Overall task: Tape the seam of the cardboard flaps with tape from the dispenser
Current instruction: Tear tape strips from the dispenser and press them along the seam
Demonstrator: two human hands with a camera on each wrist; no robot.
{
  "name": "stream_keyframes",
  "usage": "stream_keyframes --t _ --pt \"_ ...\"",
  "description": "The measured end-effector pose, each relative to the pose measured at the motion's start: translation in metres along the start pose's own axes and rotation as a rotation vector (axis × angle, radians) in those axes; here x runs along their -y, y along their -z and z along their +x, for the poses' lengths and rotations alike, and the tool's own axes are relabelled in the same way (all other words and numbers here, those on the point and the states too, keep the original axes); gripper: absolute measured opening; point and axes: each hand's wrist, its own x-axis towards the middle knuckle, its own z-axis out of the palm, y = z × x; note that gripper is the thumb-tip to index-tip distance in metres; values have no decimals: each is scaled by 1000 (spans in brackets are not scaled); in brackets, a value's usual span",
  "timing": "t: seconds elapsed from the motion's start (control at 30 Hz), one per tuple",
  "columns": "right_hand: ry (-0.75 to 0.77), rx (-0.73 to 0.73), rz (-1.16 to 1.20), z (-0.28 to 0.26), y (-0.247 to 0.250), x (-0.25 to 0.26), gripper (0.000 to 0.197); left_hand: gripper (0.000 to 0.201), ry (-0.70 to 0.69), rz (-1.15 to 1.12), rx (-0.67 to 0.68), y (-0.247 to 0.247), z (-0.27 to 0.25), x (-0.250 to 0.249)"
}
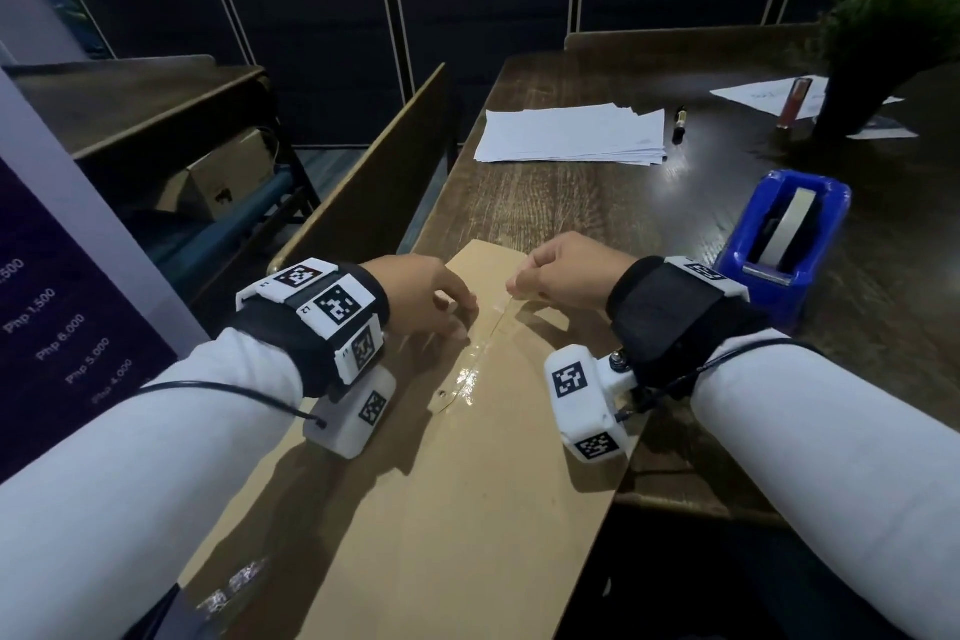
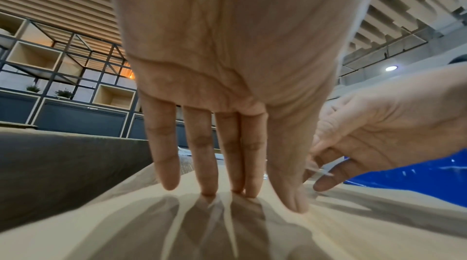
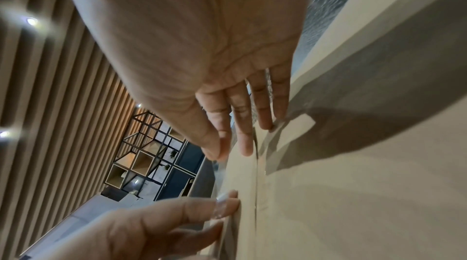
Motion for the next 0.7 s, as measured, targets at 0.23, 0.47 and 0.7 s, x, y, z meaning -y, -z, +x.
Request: stream_keyframes --t 0.23,0.47,0.7 --pt "-48 53 30 2 -4 0 18 34 -15 -55 -19 -1 -2 0" --pt "23 14 -134 13 -7 -2 25 34 -17 -44 -36 -2 -3 -1" --pt "19 -10 -145 16 -11 -2 24 31 -19 -26 -49 -2 -3 -1"
